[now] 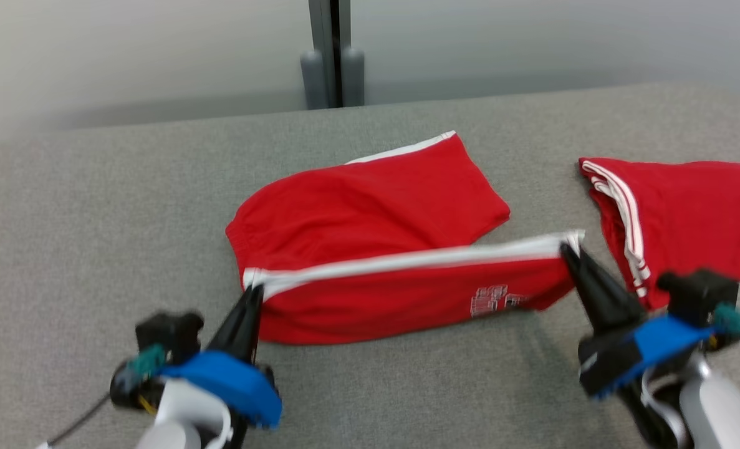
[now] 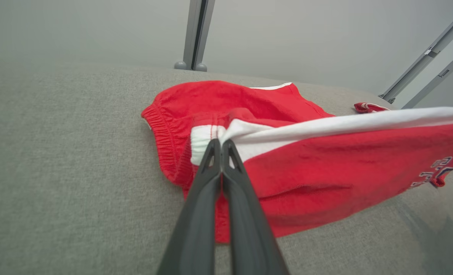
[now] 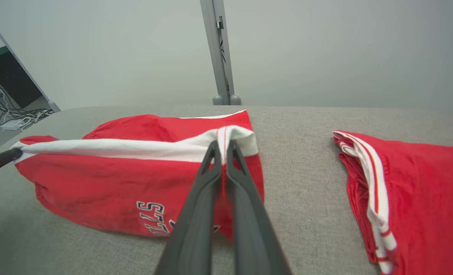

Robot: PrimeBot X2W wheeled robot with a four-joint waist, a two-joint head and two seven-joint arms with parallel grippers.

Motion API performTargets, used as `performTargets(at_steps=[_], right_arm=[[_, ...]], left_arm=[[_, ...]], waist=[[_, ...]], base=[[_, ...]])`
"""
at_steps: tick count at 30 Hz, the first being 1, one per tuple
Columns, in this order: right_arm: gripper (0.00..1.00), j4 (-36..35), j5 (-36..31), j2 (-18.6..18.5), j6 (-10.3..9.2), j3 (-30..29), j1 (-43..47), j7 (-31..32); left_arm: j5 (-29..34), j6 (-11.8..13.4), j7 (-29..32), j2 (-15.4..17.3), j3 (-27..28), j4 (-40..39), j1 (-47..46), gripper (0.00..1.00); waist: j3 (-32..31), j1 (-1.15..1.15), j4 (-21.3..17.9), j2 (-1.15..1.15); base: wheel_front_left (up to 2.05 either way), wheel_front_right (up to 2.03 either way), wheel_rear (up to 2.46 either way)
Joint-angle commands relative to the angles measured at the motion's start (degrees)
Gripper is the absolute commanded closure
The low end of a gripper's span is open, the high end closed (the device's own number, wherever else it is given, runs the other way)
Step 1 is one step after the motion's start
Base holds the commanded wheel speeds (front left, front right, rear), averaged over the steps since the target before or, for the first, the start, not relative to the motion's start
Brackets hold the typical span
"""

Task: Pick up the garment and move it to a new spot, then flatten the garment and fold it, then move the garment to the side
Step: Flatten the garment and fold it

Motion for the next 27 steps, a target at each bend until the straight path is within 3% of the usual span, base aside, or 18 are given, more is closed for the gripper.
performTargets(at_steps=[1, 7, 14, 25, 26, 27], right_arm=[[1.00, 2.02, 1.14, -1.19, -0.03, 0.63, -5.52, 0.12], [1.00, 13.91, 3.88, -4.74, -0.03, 3.42, -22.20, 0.25], [1.00, 31.74, 6.64, -4.58, -0.03, 5.72, -37.82, -2.26], [1.00, 49.53, 7.71, -2.59, -0.02, 12.53, -51.93, -10.46], [0.90, 50.68, 8.09, -2.25, -0.02, 13.10, -52.47, -11.07], [0.90, 50.68, 8.09, -2.25, -0.02, 13.10, -52.47, -11.07]], left_arm=[[0.22, -0.78, 0.73, 0.53, -0.24, 1.55, -4.62, 1.00], [0.16, -2.85, 1.65, 0.25, -1.20, 9.78, -18.28, 1.00], [-0.30, -4.09, 1.31, -1.30, -2.77, 19.93, -31.49, 1.00], [-1.44, -4.94, -2.08, -2.99, -5.44, 34.68, -43.78, 1.00], [-1.67, -5.03, -2.44, -3.14, -5.82, 35.75, -44.29, 1.00], [-1.67, -5.03, -2.44, -3.14, -5.82, 35.75, -44.29, 1.00]], waist=[[4.15, -0.01, 2.43, 0.00], [9.11, -0.01, 5.82, 0.00], [13.61, -0.01, 7.73, 0.00], [18.65, -0.01, 7.67, 0.00], [18.74, -0.01, 7.68, 0.00], [18.74, -0.01, 7.68, 0.00]], base=[[0.00, 0.00, 0.00], [0.00, 0.00, 0.00], [0.00, 0.00, 0.00], [0.00, 0.00, 0.00], [0.00, 0.00, 0.00], [0.00, 0.00, 0.00]])
